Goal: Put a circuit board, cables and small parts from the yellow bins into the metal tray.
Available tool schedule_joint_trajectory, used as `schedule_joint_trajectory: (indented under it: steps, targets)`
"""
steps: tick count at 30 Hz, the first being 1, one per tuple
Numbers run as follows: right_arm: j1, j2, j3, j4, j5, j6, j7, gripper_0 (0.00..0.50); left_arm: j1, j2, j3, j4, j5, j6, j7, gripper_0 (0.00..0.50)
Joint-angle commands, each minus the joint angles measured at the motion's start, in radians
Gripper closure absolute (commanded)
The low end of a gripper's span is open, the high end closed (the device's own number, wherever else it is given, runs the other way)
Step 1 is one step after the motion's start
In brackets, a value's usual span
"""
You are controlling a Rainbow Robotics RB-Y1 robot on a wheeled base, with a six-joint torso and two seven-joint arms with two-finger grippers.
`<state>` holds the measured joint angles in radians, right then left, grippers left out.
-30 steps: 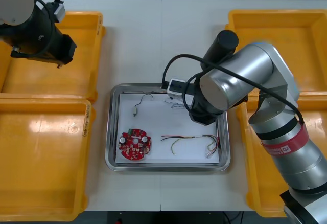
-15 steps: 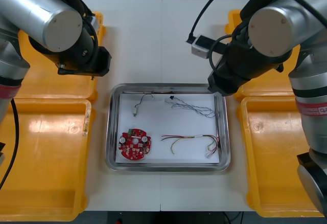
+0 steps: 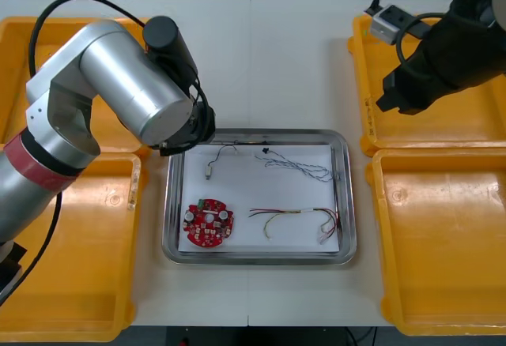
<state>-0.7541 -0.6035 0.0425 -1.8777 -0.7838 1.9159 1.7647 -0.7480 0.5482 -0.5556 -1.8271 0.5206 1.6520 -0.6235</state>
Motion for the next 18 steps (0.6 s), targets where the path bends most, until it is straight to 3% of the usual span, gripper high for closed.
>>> schedule_joint_trajectory:
  steps: [1, 18]
  targets:
    - [-0.037, -0.093, -0.062, -0.037, -0.006, 0.004, -0.041, 0.000, 0.022, -0.019, -0.066, -0.037, -0.034, -0.041, -0.012, 0.500]
    - [0.081, -0.223, -0.216, 0.029, -0.018, 0.004, -0.120, 0.000, 0.041, -0.019, -0.196, -0.026, -0.039, -0.167, 0.114, 0.500]
